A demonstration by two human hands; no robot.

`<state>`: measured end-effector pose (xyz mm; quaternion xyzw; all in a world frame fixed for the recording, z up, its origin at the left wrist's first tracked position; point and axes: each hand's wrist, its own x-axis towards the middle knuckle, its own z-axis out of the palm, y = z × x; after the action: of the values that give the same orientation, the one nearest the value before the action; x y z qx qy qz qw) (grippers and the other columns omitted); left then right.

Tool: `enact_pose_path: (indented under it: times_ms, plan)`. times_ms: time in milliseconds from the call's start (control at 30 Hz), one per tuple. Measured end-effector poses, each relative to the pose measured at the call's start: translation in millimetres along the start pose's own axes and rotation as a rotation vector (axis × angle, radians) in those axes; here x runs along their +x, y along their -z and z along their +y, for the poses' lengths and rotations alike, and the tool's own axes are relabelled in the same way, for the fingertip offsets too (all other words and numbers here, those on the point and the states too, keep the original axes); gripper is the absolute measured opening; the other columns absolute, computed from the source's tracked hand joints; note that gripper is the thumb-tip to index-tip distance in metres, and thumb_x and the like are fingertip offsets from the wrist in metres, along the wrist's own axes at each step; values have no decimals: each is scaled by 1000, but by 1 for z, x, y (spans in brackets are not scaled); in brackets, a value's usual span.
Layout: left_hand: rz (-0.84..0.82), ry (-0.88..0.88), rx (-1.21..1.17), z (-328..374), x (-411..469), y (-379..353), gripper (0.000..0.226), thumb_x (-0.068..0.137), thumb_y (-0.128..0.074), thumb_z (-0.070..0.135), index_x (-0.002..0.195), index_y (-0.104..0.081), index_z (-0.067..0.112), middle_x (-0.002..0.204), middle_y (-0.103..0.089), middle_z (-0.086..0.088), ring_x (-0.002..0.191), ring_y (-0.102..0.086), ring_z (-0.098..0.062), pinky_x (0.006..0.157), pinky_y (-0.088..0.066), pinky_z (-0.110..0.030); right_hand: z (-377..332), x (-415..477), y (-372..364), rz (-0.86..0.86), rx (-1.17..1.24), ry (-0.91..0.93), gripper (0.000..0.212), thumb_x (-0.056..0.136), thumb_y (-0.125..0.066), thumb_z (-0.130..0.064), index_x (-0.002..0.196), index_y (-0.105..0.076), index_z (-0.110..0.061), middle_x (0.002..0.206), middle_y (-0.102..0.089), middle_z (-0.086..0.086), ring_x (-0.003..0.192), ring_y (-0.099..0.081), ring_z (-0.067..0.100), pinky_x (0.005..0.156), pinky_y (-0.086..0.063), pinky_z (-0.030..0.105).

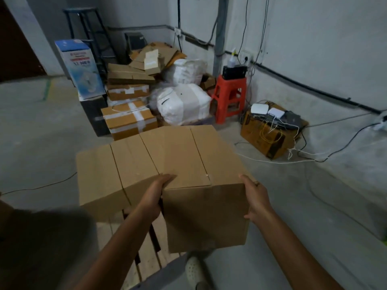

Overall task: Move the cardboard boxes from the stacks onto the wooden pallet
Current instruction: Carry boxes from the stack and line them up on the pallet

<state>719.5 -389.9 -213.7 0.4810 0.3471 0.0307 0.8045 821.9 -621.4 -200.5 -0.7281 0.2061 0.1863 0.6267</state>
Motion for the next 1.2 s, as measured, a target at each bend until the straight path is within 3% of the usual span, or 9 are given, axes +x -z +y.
enact_pose_path:
  times_ms: [133,200,333,433,567,733,933,1100,1200]
  plan:
    - [9,2,24,8,87,-40,22,92,-63,28,109,-70,16,114,-69,-2,120,-57,-29,115,-35,-49,-36,94,-8,-39,-51,-27,49,95,-63,-48,120,-59,-7,105,-65,10,87,-60,29,61,-46,37]
    - [12,2,36,17,128,-63,22,95,-60,26,111,-68,12,115,-68,-7,115,-59,-29,113,-38,-47,-58,139,-12,-18,-105,-43,37,98,-60,-44,112,-54,-10,87,-57,4,73,-53,22,55,-41,36]
    - [16,23,16,42,203,-97,39,91,-64,27,124,-63,7,124,-67,-14,120,-58,-33,114,-36,-51,-108,218,-24,-86,-154,-141,52,96,-61,-49,133,-50,-12,120,-59,13,108,-56,39,93,-47,60]
    - [38,58,-3,58,254,-117,37,92,-64,25,123,-63,7,124,-66,-16,118,-59,-34,110,-42,-48,-136,275,-34,-142,-198,-150,71,91,-64,-55,149,-42,-20,145,-52,12,132,-47,41,101,-42,67]
    - [52,57,-45,72,311,-146,33,95,-59,19,126,-59,8,123,-66,-15,114,-61,-32,91,-51,-38,-166,355,-52,-204,-235,-76,83,81,-71,-60,150,-42,-24,148,-51,11,131,-49,41,97,-44,71]
    - [113,49,-59,71,389,-173,37,96,-55,7,133,-55,12,124,-67,-12,116,-61,-30,96,-51,-41,-188,455,-77,-230,-285,6,78,92,-68,-48,156,-32,-22,158,-37,9,137,-42,41,92,-46,63]
    - [242,-7,47,32,509,-197,63,98,-48,-3,153,-35,24,125,-57,-7,101,-60,-24,75,-52,-35,-171,592,-118,-334,-322,169,38,90,-67,-50,120,-56,-30,118,-65,4,103,-62,29,93,-54,58]
    - [272,-177,309,-27,629,-190,75,96,-60,41,156,-15,42,164,-24,1,142,-39,-25,114,-40,-48,-120,707,-167,-368,-278,192,16,96,-66,-33,110,-60,-27,105,-68,1,93,-64,23,90,-56,53]
    - [279,-253,678,-58,690,-169,103,78,-55,75,160,-8,34,165,-16,2,146,-28,-20,116,-31,-38,-73,772,-198,-373,-262,202,29,94,-67,-36,121,-64,-25,112,-70,2,101,-66,25,92,-55,55]
